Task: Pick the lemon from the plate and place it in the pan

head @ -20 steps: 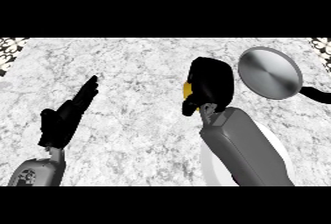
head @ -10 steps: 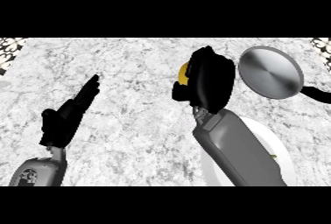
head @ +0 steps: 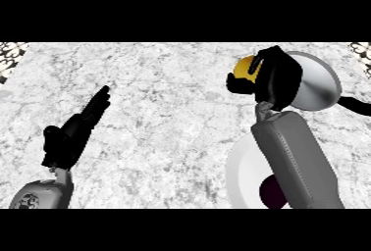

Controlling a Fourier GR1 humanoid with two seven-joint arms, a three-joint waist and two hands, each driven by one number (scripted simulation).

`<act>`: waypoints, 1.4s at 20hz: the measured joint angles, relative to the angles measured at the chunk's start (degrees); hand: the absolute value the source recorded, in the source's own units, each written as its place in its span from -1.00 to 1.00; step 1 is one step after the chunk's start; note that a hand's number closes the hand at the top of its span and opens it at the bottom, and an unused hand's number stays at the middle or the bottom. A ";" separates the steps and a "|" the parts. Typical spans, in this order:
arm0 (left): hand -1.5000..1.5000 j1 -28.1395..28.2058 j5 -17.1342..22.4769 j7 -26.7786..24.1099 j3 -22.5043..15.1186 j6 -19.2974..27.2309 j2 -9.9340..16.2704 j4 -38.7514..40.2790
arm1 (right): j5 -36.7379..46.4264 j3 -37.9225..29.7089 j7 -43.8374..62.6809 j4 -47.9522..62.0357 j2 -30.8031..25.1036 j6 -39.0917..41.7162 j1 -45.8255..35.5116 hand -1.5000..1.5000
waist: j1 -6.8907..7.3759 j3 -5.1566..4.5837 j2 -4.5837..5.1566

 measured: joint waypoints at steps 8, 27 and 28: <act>0.00 -0.43 -1.27 -0.96 -0.17 0.00 -0.98 1.23 | -3.32 -9.06 -10.91 14.34 -7.38 -9.95 -1.52 1.00 | 0.13 0.00 0.08; 0.00 -1.77 -2.31 -1.30 -0.21 -1.21 -2.20 1.99 | -16.77 -25.74 -39.76 55.22 -19.40 -24.88 -13.59 -1.00 | 1.84 0.07 0.79; 0.00 -2.06 -2.33 -1.44 -0.11 -1.16 -2.22 2.21 | -17.09 -26.30 -38.29 56.95 -20.26 -22.90 -13.84 -1.00 | 1.93 0.07 0.91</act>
